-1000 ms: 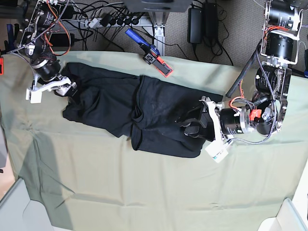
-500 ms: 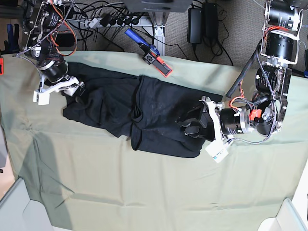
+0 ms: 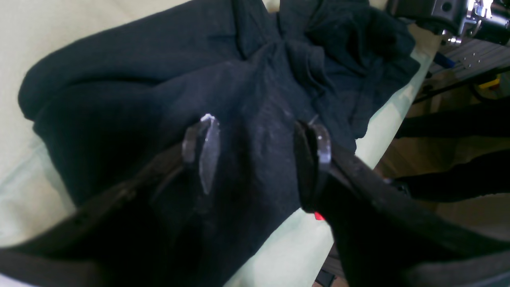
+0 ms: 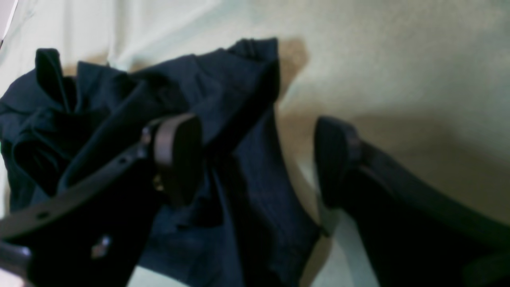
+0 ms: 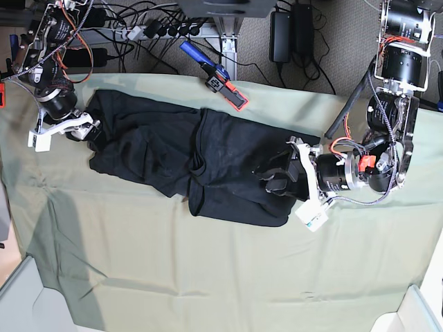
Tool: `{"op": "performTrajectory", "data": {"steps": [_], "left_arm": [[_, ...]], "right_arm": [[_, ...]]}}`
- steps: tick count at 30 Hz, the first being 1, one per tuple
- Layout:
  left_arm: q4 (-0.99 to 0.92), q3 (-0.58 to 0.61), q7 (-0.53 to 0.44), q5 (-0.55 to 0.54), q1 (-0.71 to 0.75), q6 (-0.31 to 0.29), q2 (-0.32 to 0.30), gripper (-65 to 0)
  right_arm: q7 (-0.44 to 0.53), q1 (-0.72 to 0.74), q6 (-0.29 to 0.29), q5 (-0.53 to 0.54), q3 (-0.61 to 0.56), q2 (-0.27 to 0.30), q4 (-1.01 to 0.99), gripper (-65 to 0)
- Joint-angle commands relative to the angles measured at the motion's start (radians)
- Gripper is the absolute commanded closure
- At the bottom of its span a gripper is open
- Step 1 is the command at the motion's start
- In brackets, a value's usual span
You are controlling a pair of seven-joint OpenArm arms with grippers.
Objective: Fold the T-shirt properly
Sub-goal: 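Reposition the right gripper onto the strip end beside it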
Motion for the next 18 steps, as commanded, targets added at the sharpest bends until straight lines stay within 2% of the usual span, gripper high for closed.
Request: {"op": "performTrajectory", "data": {"steps": [1,9,18], "left_arm": [[0.015,-0.007,-0.019,-0.021,-0.016,-0.012,-0.006,-33.5],[0.015,-0.007,-0.019,-0.021,-0.014,-0.012,-0.006,-33.5],[0.015,-0.007,-0.019,-0.020,-0.014,-0.012,-0.006,-33.5]], "right_arm": [[0.022,0.008,0.034,0.014,0.007,0.013,0.003,-43.9],[0.025,0.042,0.050,0.050,-0.015,0.013,-0.122,-43.9],[-0.014,0.039,0.050,0.074,-0.158,0.007,-0.115,-43.9]]}}
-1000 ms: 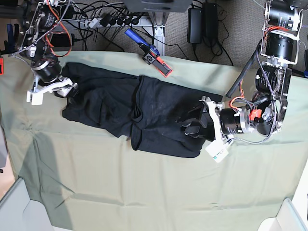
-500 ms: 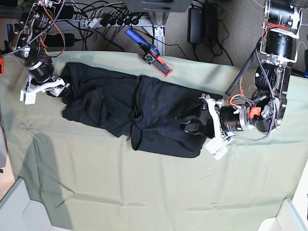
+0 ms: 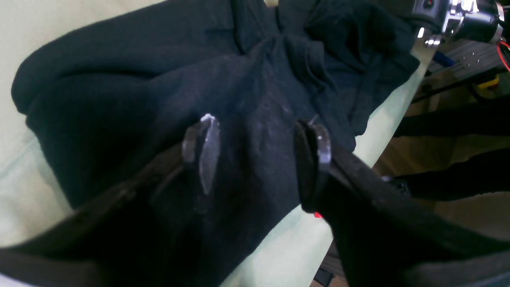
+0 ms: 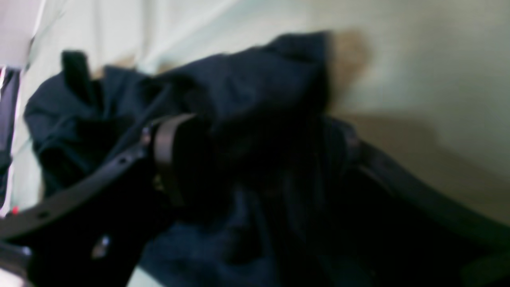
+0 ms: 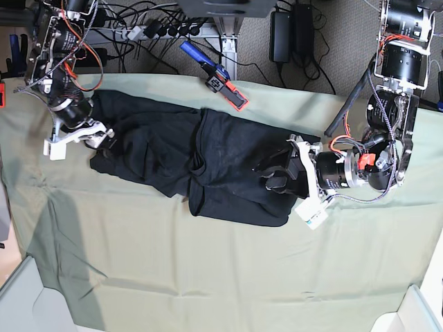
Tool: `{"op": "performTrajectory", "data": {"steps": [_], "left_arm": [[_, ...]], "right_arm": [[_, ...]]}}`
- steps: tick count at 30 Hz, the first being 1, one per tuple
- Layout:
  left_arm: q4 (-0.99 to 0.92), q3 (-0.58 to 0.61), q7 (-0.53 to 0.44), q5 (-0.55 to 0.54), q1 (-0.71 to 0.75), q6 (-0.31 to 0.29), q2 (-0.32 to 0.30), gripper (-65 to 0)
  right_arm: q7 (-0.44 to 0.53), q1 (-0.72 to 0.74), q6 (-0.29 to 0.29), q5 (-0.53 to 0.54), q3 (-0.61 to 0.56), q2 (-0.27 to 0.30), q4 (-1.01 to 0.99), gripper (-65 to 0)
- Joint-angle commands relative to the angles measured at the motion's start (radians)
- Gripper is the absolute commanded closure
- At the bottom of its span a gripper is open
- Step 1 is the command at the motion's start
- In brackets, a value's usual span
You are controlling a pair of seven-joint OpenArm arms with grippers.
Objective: Fold the T-shirt properly
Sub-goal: 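Reposition the right gripper onto the strip end beside it, then lift the strip end with the right gripper and fold it over the bundle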
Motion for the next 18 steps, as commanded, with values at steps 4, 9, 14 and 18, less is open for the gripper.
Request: {"op": "performTrajectory", "data": {"steps": [4,9,14,18], "left_arm": [[0.015,-0.007,-0.018,-0.019,-0.019,-0.012,-0.006,-33.5],[0.015,-0.007,-0.018,-0.019,-0.019,-0.012,-0.006,-33.5],[0.015,-0.007,-0.018,-0.019,-0.019,-0.012,-0.006,-33.5],[0.015,-0.007,-0.018,-0.019,-0.019,-0.012,-0.006,-33.5]], "right_arm": [[-0.053,-0.006,0.047,0.004,-0.019,-0.026,0.040,-43.9],[-0.053,-0.006,0.047,-0.016,-0.019,-0.030,0.082,-43.9],[-0.053,-0.007,0.047,-0.031,-0.019,-0.029,0.100,-43.9],[-0.052,-0.007,0.047,-0.031,-0.018,-0.027,0.100,-36.2]]}}
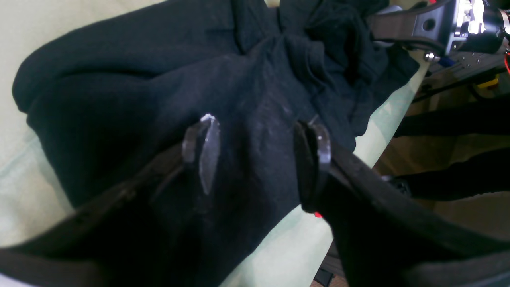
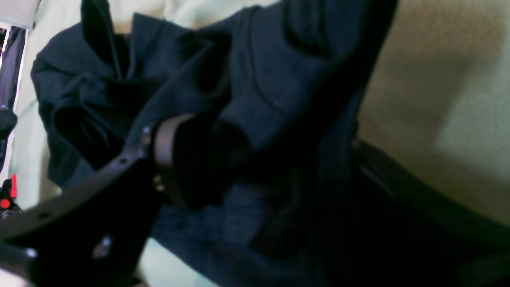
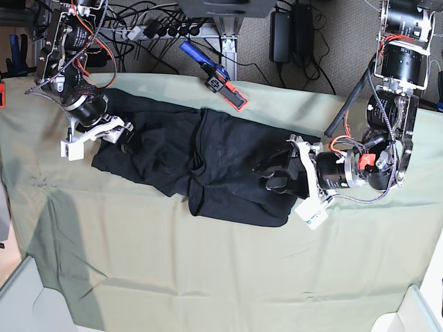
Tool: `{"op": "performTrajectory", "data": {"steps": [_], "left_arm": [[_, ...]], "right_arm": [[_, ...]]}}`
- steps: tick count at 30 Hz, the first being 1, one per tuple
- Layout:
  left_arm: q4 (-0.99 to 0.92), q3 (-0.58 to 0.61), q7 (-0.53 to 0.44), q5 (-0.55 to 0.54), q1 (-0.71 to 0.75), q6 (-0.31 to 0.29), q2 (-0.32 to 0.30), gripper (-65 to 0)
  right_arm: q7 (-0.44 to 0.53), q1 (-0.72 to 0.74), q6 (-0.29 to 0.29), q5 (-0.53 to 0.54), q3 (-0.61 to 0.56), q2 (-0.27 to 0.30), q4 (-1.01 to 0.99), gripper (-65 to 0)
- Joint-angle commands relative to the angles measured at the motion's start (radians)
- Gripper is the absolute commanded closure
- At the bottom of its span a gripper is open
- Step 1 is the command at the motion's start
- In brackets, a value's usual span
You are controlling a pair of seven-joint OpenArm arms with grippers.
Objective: Fold the T-shirt properly
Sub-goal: 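Lift the strip end with the right gripper and fold it over the bundle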
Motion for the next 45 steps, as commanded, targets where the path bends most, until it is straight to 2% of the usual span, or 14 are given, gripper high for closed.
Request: {"op": "performTrajectory", "data": {"steps": [1,4,5,9,15,20,24,27,30,35,40,45], "left_arm": [[0.015,-0.007,-0.018,-0.020,-0.019,-0.012,-0.006,-33.5],[0.015,-0.008,0.000,-0.041,-0.019,-0.012,-0.006,-33.0],[0.015,-0.012,0.017,-0.075,-0.019,-0.012,-0.006,-33.0],[0.015,-0.077,0.079,-0.209,-0.019,-0.012,-0.006,-33.0],[0.015,-0.216,0.088,-0.212,-0.019,-0.012,-0.013,-33.1],[0.015,-0.222,0.089,-0.212,0.001,-0.012,-0.082,-33.1],[0.015,-0.222,0.089,-0.216,0.030,-0.012,-0.114,-33.1],[0.015,-0.222,0.095,-0.242,0.044,-0.012,-0.114,-33.1],[0.015,-0.222,0.098,-0.246,0.050,-0.012,-0.114,-33.1],[0.015,-0.222,0.103,-0.246,0.050,-0.012,-0.114,-33.1],[0.015,-0.222,0.103,-0.246,0.050,-0.012,-0.123,-33.1],[0.015,-0.222,0.103,-0.249,0.050,-0.012,-0.151,-33.1]], "right_arm": [[0.007,0.005,0.047,0.007,0.001,0.008,0.018,-28.9],[0.045,0.005,0.047,0.008,0.001,0.008,0.018,-2.2],[0.048,0.005,0.047,0.008,0.002,0.010,0.018,0.0],[0.048,0.008,0.050,-0.012,0.032,0.037,0.018,0.0],[0.066,0.008,0.050,-0.025,0.169,0.129,0.018,0.0],[0.065,0.008,0.049,-0.024,0.283,0.238,0.018,0.0],[0.061,0.013,0.050,0.059,0.320,0.308,0.018,0.0],[0.021,0.038,0.055,0.126,0.315,0.311,0.020,0.0],[0.013,0.072,0.057,0.152,0.311,0.261,0.039,0.0],[0.003,0.108,0.060,0.152,0.273,0.109,0.131,0.0],[0.028,0.114,0.060,0.104,0.166,-0.050,0.188,0.0],[0.072,0.116,0.060,0.018,0.034,-0.165,0.188,0.0]]}}
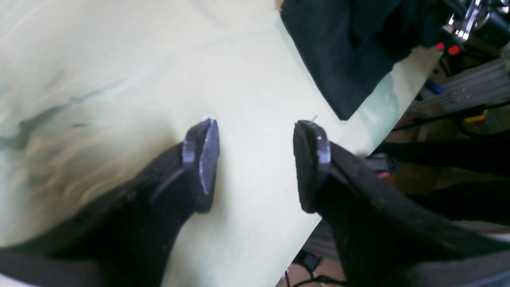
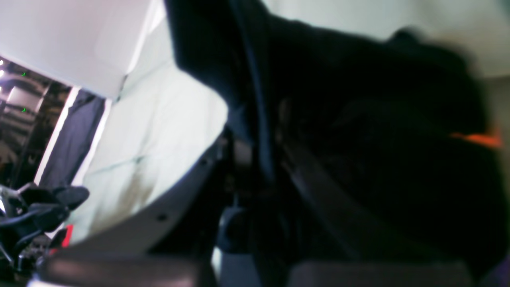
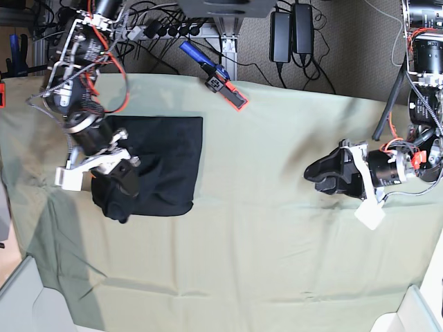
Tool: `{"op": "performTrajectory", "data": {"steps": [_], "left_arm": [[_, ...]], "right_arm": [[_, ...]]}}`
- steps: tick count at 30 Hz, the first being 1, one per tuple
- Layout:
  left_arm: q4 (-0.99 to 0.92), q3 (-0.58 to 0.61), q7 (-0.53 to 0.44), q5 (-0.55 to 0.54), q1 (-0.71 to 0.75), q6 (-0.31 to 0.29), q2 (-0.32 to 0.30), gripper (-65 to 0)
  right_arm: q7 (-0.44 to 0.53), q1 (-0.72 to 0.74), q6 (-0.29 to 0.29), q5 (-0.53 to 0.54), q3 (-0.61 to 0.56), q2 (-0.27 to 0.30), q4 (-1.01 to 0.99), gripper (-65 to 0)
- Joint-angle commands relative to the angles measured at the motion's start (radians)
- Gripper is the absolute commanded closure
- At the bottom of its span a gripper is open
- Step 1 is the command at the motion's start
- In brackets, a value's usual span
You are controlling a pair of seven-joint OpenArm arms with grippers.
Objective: Fold the T-shirt properly
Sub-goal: 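Lift the strip end with the right gripper and fold it over the bundle, then press and flatten the folded bundle with the right gripper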
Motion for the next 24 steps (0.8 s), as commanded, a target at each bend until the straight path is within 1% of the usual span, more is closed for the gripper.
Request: {"op": "performTrajectory", "data": {"steps": [1,5,9,11,12,14,15,16,17,24], "left_arm": [[0.015,-0.007,-0.014,-0.026,-0.019,-0.012,-0.018,-33.1],[0.015,-0.007,-0.014,-0.025,-0.019,-0.012,-0.026,-33.1],[0.015,-0.007,-0.013,-0.026,-0.019,-0.012,-0.026,-33.1],[0.015,-0.007,-0.013,-0.026,-0.019,-0.012,-0.026,-33.1],[0.015,-0.007,-0.013,-0.026,-0.019,-0.012,-0.026,-33.1],[0.015,-0.007,-0.014,-0.027,-0.019,-0.012,-0.025,-33.1],[0.015,-0.007,-0.014,-0.029,-0.019,-0.012,-0.025,-33.1],[0.015,-0.007,-0.014,-0.029,-0.019,-0.012,-0.025,-33.1],[0.015,-0.007,-0.014,-0.029,-0.019,-0.012,-0.025,-33.1],[0.015,-0.007,-0.015,-0.028,-0.019,-0.012,-0.025,-33.1]], "right_arm": [[0.043,0.014,0.056,0.002,-0.024,-0.013,0.019,0.0],[0.078,0.034,0.056,-0.116,-0.124,-0.060,0.008,0.0],[0.109,0.058,0.056,-0.219,-0.217,-0.064,-0.050,0.0],[0.109,0.061,0.056,-0.241,-0.253,-0.064,-0.083,0.0],[0.108,0.060,0.056,-0.241,-0.267,-0.064,-0.099,-2.1],[0.104,0.057,0.056,-0.240,-0.290,-0.064,-0.126,-19.9],[0.104,0.055,0.057,-0.241,-0.299,-0.064,-0.135,-27.7],[0.102,0.055,0.057,-0.241,-0.307,-0.064,-0.140,-33.7],[0.096,0.055,0.057,-0.241,-0.312,-0.064,-0.142,-36.5],[0.093,0.055,0.057,-0.227,-0.366,-0.064,-0.141,-36.8]]}}
